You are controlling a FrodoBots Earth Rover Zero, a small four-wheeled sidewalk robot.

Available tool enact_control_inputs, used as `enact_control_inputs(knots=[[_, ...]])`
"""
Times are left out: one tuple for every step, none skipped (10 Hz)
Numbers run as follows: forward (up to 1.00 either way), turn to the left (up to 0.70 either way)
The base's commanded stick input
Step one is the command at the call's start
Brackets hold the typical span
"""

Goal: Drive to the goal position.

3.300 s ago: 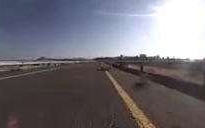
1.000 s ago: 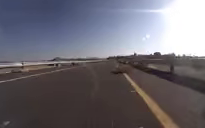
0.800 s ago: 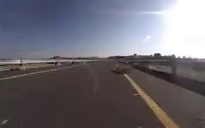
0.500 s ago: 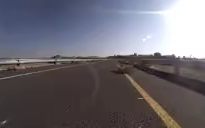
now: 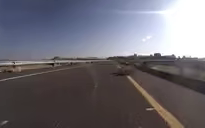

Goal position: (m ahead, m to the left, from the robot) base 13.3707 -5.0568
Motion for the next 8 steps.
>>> enact_control_inputs(knots=[[0.70, 0.00], [0.70, 0.00], [0.70, 0.00], [0.70, 0.00], [0.70, 0.00], [0.70, 0.00], [0.70, 0.00], [0.70, 0.00]])
